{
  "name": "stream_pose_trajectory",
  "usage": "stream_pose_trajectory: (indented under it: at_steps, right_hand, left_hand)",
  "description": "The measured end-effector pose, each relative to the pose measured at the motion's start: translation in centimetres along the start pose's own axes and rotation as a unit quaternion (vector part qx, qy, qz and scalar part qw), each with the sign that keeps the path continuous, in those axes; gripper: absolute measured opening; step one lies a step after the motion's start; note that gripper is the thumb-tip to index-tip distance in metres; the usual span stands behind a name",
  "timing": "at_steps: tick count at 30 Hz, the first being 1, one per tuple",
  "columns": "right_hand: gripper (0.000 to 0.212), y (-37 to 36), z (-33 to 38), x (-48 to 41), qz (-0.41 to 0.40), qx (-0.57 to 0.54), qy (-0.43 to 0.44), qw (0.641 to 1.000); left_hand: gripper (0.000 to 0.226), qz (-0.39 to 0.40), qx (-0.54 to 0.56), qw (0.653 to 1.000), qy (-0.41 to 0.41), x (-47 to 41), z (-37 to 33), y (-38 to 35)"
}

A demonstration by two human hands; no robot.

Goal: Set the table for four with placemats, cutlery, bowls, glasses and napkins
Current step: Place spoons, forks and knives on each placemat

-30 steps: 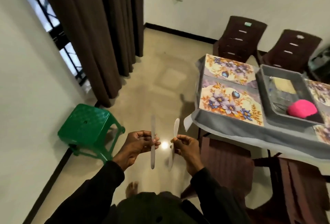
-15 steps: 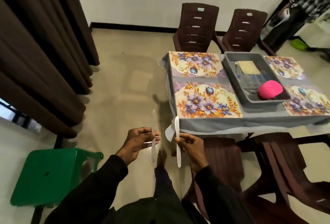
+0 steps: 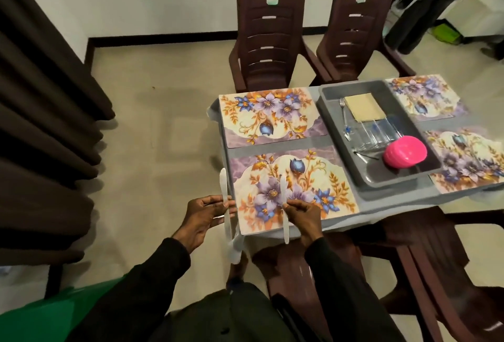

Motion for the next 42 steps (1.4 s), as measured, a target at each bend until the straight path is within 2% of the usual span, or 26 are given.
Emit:
stream_pose_trajectory:
  at_steps: [3, 5, 6, 9, 12, 18, 24, 42]
  right_hand:
    - [0.014, 1.9, 0.5, -5.2, -0.04, 0.055, 0.014, 0.998]
    - [0.012, 2.9, 0.4, -8.3, -0.06, 0.094, 0.013, 0.994]
    - [0.01, 3.3, 0.3, -9.6, -0.072, 0.103, 0.005, 0.992]
    - [0.011, 3.9, 0.3, -12.3, -0.1, 0.117, -0.011, 0.988]
    - [0.01, 4.2, -0.2, -14.6, -0.123, 0.146, -0.011, 0.982]
    - [0.002, 4.2, -1.5, -18.5, -0.144, 0.215, -0.015, 0.966]
    - [0.008, 3.9, -1.7, -19.2, -0.167, 0.274, -0.011, 0.947]
    - [0.015, 3.6, -0.9, -18.9, -0.155, 0.331, 0.015, 0.931]
  left_hand:
    - [0.049, -0.002, -0.011, 1.0, 0.004, -2.2, -1.4, -1.5]
    - [0.064, -0.006, -0.022, 1.0, 0.011, -3.6, -2.0, -2.3]
    - [0.061, -0.009, -0.025, 1.0, 0.012, -4.2, -2.3, -2.5]
    - [0.03, -0.019, -0.019, 1.0, 0.015, -5.9, -2.9, -2.8]
    - [0.021, -0.034, -0.021, 0.999, 0.018, -6.9, -3.2, -2.5]
    - [0.025, -0.047, -0.024, 0.999, 0.014, -8.3, -3.9, -1.9]
    - [0.025, -0.039, -0.022, 0.999, 0.014, -9.1, -4.5, -2.3]
    - [0.026, -0.033, 0.002, 0.999, 0.003, -9.7, -5.5, 0.6]
Point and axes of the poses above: each hand's wrist, its own x-axis away from the middle knuckle, its own y-axis out of the back of the hand, z = x × y, the point moved 5 cm from there along -x, towards the middle knuckle, and after that the axes turned 3 degrees about -x, right-handed, at the moved point
